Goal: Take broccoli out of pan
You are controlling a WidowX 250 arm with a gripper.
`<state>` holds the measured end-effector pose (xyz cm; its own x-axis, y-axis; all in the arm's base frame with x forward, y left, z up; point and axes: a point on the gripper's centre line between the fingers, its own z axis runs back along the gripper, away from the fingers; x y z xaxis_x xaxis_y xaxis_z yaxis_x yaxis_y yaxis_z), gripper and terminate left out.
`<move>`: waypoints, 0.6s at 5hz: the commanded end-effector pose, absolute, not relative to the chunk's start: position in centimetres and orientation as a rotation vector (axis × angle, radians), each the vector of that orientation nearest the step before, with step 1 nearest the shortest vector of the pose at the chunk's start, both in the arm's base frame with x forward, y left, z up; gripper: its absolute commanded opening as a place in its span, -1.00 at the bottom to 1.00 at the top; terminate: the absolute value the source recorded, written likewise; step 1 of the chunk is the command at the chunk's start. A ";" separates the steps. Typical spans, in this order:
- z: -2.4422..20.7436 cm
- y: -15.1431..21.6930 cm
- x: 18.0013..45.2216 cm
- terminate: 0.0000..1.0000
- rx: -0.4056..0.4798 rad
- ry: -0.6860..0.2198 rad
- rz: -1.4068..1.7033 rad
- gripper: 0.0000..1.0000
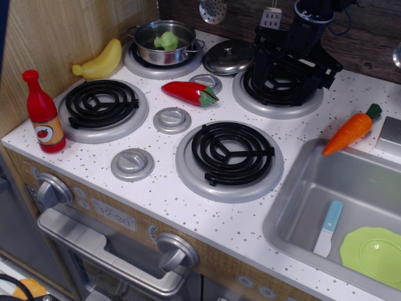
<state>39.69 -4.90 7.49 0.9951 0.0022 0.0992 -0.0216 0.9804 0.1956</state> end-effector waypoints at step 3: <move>9.9 1.5 38.5 -1.00 0.368 -0.131 0.036 1.00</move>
